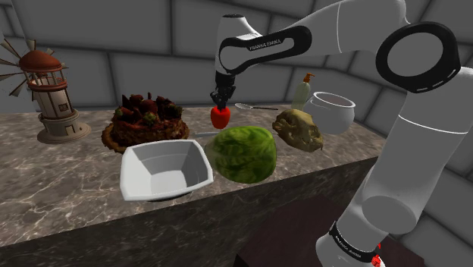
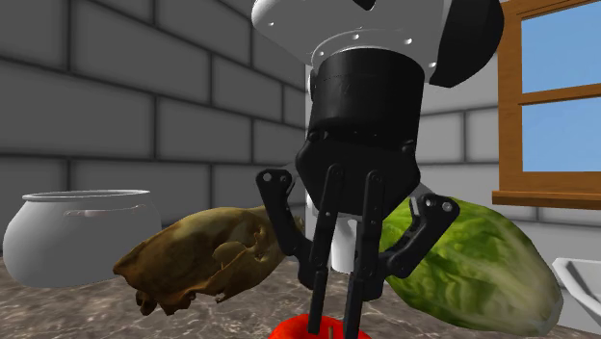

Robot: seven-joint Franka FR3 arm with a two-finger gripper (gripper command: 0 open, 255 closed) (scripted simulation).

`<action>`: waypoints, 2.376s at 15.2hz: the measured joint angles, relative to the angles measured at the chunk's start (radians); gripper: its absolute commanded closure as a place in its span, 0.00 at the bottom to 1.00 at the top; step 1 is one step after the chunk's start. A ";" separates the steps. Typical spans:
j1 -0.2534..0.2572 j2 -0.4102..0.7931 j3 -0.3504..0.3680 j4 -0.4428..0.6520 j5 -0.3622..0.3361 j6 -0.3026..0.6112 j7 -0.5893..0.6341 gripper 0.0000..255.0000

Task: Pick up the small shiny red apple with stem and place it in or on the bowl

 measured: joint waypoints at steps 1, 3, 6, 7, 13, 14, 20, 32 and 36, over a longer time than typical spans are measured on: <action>0.000 0.000 0.000 0.000 0.000 0.000 0.000 1.00; 0.000 0.000 0.000 0.000 0.000 0.000 0.000 1.00; 0.000 0.000 0.000 0.000 0.000 0.000 0.000 1.00; 0.000 0.000 0.000 0.000 0.000 0.000 0.000 1.00; 0.001 -0.013 0.001 0.049 0.006 -0.062 -0.010 1.00; 0.001 -0.013 0.001 0.065 0.007 -0.076 -0.014 1.00; 0.002 -0.018 0.003 0.138 0.012 -0.154 -0.025 1.00; 0.005 -0.001 0.005 0.320 0.019 -0.318 -0.049 1.00; 0.005 0.011 0.004 0.388 0.020 -0.372 -0.058 1.00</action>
